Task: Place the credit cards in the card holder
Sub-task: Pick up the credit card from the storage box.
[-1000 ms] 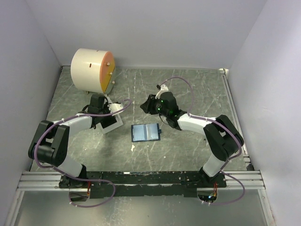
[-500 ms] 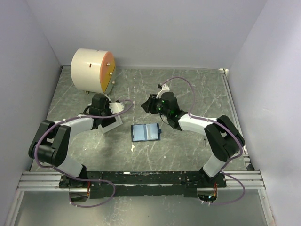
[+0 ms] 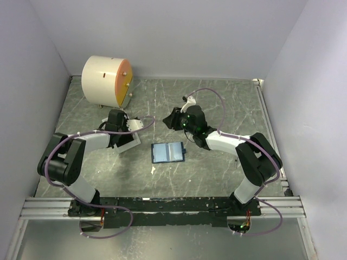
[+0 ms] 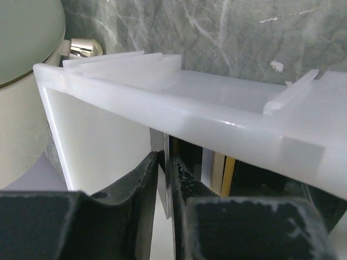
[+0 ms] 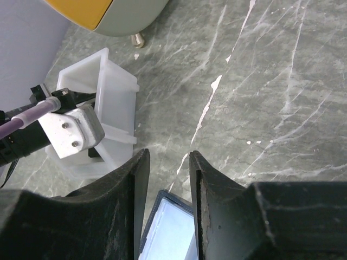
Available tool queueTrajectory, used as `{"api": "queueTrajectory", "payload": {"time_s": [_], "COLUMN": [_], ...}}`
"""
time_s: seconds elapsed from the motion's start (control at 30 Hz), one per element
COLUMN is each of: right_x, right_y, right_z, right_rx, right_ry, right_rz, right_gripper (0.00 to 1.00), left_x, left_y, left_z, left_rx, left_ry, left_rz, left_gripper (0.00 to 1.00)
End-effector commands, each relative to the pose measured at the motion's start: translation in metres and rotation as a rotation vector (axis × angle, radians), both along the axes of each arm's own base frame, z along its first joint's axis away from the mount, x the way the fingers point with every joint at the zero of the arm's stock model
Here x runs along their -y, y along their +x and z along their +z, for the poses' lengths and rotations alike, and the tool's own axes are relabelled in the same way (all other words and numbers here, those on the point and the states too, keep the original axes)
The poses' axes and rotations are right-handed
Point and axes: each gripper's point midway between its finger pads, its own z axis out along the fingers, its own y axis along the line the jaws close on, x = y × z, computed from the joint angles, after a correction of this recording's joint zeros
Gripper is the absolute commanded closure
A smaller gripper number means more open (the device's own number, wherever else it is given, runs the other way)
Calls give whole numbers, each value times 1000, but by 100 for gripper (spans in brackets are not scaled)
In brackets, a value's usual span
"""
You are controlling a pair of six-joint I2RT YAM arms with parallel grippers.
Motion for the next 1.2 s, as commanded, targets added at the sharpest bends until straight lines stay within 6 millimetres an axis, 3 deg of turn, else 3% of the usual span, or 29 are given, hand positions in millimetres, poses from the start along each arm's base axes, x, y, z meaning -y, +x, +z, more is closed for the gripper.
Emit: {"api": "queueTrajectory", "payload": {"time_s": [0.0,0.1,0.27,0.47,0.87,1.17], "right_x": [5,5,3,5,5,-9], "right_y": [1,0,0,-4,-6,-15], "right_z": [9,8,6,8,9,27], "right_rx": [31,29,20,26,31,47], "right_ry": [15,18,21,22,21,90], "right_rz": [-11,-9,3,2,15,105], "right_gripper": [65,65,65,65,66,65], "left_x": [10,21,24,21,13,20], "left_y": [3,-8,-16,-19,-12,-13], "left_z": [14,14,10,7,39,92], "left_rx": [-17,-93,-160,-188,-140,-82], "left_ry": [-25,-78,-110,-97,-115,-312], "left_rz": [-4,-34,-11,6,111,245], "left_gripper": [74,66,91,93,93,93]}}
